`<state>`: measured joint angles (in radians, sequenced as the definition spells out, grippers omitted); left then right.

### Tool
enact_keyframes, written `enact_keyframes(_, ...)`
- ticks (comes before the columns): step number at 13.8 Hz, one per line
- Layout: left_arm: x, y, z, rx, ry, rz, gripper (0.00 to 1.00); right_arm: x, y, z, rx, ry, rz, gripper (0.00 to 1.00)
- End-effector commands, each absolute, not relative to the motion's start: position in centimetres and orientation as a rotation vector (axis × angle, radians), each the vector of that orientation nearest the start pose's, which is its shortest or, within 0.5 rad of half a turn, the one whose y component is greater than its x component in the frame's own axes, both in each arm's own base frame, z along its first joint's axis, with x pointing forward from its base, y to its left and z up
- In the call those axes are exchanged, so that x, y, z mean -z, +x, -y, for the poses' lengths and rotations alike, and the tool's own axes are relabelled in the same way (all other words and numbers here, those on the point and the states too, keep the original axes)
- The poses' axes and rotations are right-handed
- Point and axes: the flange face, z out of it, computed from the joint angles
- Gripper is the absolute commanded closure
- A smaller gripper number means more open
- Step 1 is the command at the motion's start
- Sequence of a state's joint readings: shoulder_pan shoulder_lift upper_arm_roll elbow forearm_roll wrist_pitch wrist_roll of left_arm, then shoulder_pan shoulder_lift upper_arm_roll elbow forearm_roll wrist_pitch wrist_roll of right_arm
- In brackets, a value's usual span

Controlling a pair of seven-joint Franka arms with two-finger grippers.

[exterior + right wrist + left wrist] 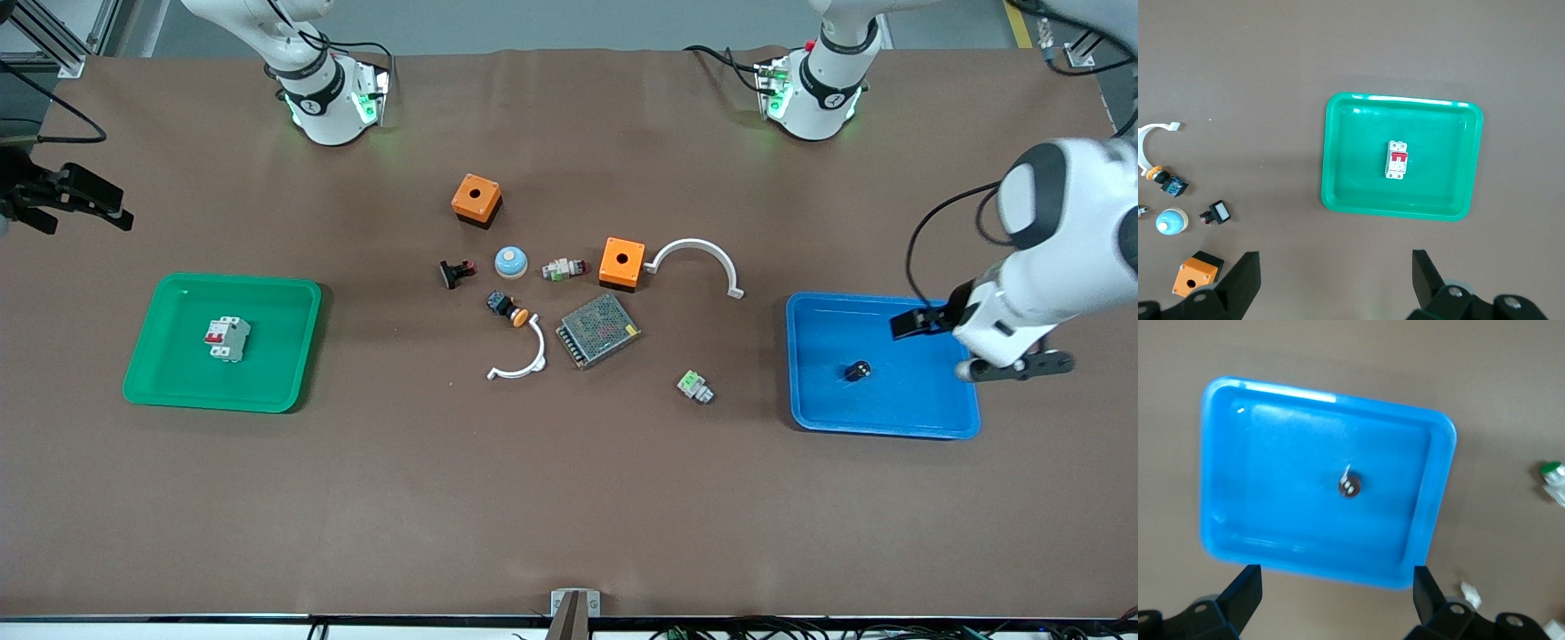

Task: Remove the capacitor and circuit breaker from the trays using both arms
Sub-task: 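Reach the left gripper to the capacitor while the right gripper reaches the breaker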

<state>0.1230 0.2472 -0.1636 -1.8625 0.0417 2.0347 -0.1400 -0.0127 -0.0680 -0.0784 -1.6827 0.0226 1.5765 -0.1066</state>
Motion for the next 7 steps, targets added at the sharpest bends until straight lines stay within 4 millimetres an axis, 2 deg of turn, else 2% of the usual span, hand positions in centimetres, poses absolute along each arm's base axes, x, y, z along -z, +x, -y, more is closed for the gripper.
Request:
enact_keyframes(1, -33.3, 61.3, 0.5, -0.112, -3.133, 0.137, 0.00, -54.9, 57.8, 6.7, -0.179, -3.106, -0.041, 0.00)
enact_keyframes(3, -30.1, 61.9, 0.4, -0.110, -3.145, 0.140, 0.00, -51.0, 60.9, 9.6, -0.246, -3.095, -0.092, 0.00)
enact_keyframes(5, -27.5, 62.5, 0.4, -0.094, -3.154, 0.144, 0.01, -49.2, 61.4, 11.3, -0.205, -3.105, -0.083, 0.00)
enact_keyframes(7, -25.0, 62.8, 0.2, -0.091, -3.139, 0.134, 0.05, -43.7, 60.6, 12.6, -0.198, -3.101, -0.121, 0.00)
